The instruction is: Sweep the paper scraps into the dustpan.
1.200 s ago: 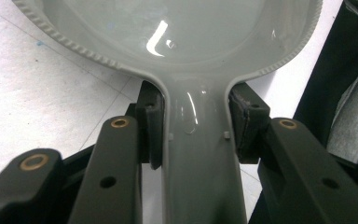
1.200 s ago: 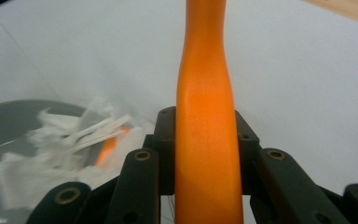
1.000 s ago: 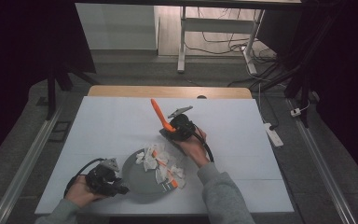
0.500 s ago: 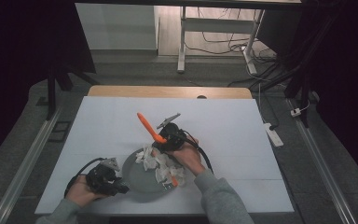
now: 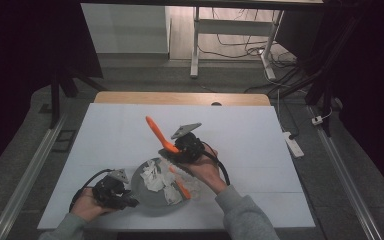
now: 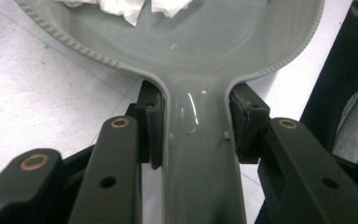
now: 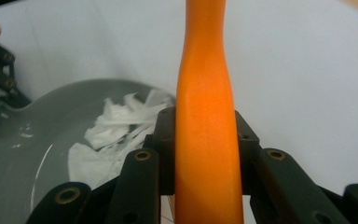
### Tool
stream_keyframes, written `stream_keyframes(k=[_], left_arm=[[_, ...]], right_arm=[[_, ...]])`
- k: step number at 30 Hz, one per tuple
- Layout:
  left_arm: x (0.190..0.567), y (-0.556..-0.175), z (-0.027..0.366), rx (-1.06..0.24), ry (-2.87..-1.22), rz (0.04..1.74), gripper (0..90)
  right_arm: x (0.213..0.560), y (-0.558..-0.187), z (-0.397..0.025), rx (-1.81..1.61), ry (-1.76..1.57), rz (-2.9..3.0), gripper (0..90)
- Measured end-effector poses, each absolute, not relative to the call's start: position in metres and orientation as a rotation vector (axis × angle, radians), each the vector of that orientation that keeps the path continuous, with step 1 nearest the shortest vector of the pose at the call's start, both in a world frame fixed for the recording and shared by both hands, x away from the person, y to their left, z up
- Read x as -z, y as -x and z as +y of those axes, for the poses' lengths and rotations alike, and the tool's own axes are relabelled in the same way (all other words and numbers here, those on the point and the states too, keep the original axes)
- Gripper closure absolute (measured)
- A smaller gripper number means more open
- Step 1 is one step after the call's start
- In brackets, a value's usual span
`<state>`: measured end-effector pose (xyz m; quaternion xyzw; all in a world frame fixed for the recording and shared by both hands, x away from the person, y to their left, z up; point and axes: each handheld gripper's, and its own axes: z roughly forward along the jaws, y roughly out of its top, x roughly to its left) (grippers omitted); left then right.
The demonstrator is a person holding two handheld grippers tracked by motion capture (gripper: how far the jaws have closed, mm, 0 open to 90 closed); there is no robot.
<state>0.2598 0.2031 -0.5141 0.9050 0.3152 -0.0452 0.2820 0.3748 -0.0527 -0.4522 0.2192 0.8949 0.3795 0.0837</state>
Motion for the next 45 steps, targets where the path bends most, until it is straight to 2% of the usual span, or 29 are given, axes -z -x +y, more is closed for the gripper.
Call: stream_keyframes(k=[9,21,32,45], left_arm=[[0.514,-0.259,0.203,0.124,-2.425,0.841,61.9],[0.514,-0.257,0.205,0.132,-2.428,0.826,61.9],[0.511,-0.253,0.207,0.131,-2.445,0.800,61.9],[0.512,-0.252,0.202,0.140,-2.465,0.781,61.9]], right_arm=[[0.442,-0.375,-0.092,-1.158,-0.811,2.541,70.7],[0.453,-0.345,-0.144,-1.116,-1.049,2.452,70.7],[0.479,-0.338,-0.146,-1.095,-1.098,2.484,70.7],[0.488,-0.338,-0.133,-1.061,-1.093,2.489,70.7]])
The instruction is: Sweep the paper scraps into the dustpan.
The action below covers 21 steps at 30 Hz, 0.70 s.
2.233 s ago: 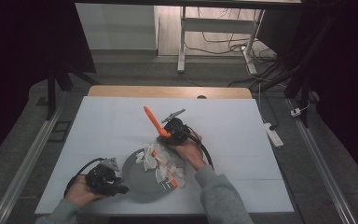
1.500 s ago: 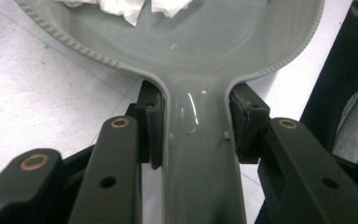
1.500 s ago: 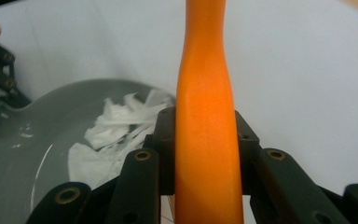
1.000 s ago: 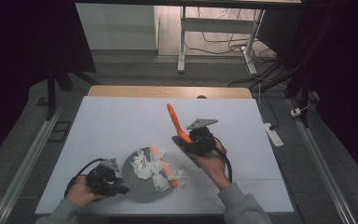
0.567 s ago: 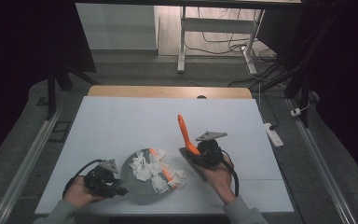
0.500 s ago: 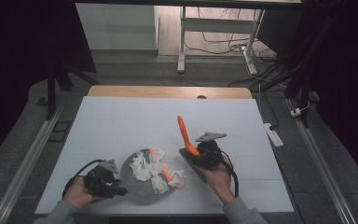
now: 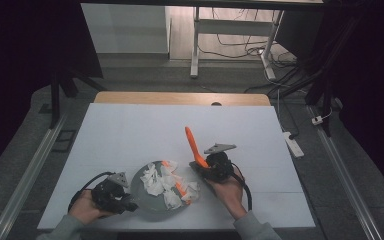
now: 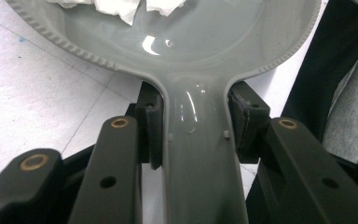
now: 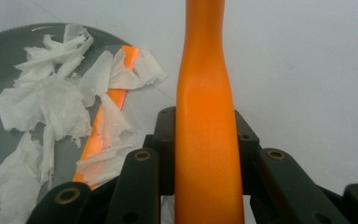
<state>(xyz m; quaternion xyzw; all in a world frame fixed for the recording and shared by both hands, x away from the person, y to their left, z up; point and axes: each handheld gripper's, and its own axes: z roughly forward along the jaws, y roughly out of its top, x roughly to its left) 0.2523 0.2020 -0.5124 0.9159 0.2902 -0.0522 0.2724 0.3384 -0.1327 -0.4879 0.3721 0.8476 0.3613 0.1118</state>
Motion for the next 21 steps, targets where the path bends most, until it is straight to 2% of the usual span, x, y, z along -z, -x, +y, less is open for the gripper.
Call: stream_keyframes(k=[13,21], left_arm=[[0.513,-0.252,0.198,0.145,-2.474,0.774,61.9],[0.514,-0.252,0.196,0.145,-2.477,0.771,61.9]], right_arm=[[0.494,-0.335,-0.094,-1.026,-1.000,2.548,70.7],[0.493,-0.331,-0.083,-1.124,-1.022,2.588,70.7]])
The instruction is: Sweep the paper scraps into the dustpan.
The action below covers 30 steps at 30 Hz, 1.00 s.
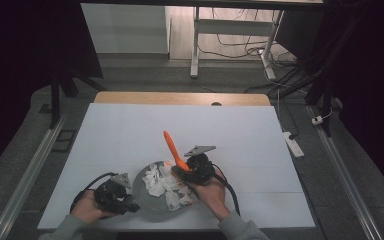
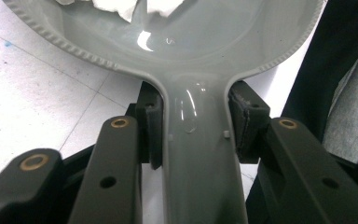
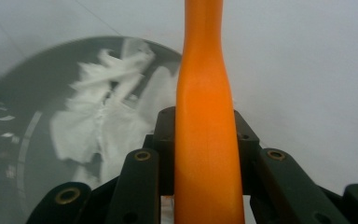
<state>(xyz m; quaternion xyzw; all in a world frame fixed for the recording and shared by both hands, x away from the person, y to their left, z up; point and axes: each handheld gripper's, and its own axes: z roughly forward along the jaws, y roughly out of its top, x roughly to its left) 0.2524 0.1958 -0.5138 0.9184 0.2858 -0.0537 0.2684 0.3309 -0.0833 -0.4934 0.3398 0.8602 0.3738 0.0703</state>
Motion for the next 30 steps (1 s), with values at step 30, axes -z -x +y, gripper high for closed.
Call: stream_keyframes(k=[30], left_arm=[[0.516,-0.253,0.197,0.149,-2.470,0.773,61.9]], right_arm=[[0.471,-0.360,-0.085,-1.221,-0.977,2.477,70.6]])
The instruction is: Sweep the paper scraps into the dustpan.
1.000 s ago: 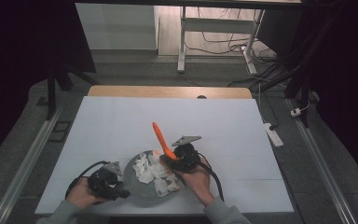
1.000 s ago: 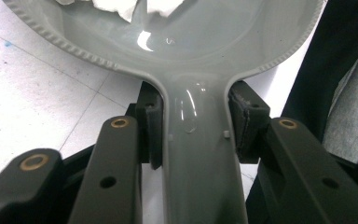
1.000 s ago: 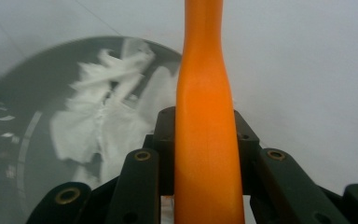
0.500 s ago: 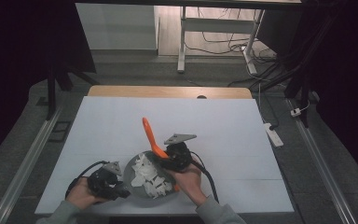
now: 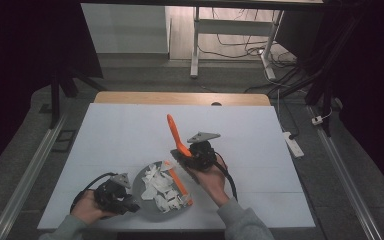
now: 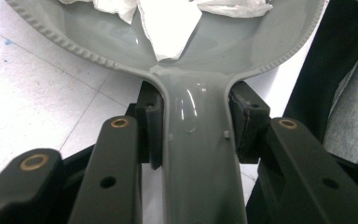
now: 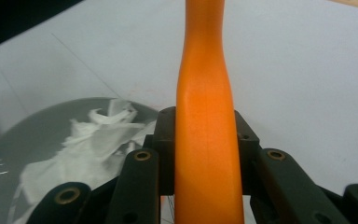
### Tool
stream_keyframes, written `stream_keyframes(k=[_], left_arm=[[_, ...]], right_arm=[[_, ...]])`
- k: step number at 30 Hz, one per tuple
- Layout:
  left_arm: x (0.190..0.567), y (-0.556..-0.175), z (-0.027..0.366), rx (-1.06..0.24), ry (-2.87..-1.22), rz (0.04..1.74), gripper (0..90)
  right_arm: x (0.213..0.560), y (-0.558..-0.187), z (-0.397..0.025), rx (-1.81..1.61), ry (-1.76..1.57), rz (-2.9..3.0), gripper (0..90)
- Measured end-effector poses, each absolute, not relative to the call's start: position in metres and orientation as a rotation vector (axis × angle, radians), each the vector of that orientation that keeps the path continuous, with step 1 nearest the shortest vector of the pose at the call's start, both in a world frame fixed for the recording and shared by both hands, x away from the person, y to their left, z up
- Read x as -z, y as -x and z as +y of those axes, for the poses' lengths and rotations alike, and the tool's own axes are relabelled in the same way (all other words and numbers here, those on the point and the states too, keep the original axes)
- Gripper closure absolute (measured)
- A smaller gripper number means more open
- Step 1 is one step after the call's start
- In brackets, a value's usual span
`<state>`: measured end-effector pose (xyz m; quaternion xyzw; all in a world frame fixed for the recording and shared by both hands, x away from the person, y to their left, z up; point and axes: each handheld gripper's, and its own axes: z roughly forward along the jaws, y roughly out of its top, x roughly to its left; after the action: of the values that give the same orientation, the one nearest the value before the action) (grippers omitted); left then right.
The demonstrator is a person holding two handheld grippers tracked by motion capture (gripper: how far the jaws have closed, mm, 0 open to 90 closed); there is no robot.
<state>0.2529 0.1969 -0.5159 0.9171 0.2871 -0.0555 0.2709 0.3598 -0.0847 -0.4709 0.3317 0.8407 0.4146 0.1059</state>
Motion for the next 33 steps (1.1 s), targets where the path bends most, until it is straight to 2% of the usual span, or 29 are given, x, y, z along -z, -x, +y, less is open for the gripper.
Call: stream_keyframes(k=[6,14,26,33], left_arm=[[0.516,-0.253,0.197,0.150,-2.469,0.773,61.9],[0.516,-0.253,0.197,0.150,-2.468,0.773,61.9],[0.516,-0.253,0.196,0.145,-2.470,0.777,61.9],[0.517,-0.253,0.196,0.149,-2.470,0.774,61.9]], right_arm=[[0.481,-0.381,-0.073,-1.077,-0.970,2.533,70.7],[0.493,-0.387,-0.059,-0.979,-1.009,2.630,70.7],[0.487,-0.355,-0.041,-1.103,-0.862,2.790,70.7],[0.458,-0.344,-0.056,-1.251,-0.794,2.638,70.7]])
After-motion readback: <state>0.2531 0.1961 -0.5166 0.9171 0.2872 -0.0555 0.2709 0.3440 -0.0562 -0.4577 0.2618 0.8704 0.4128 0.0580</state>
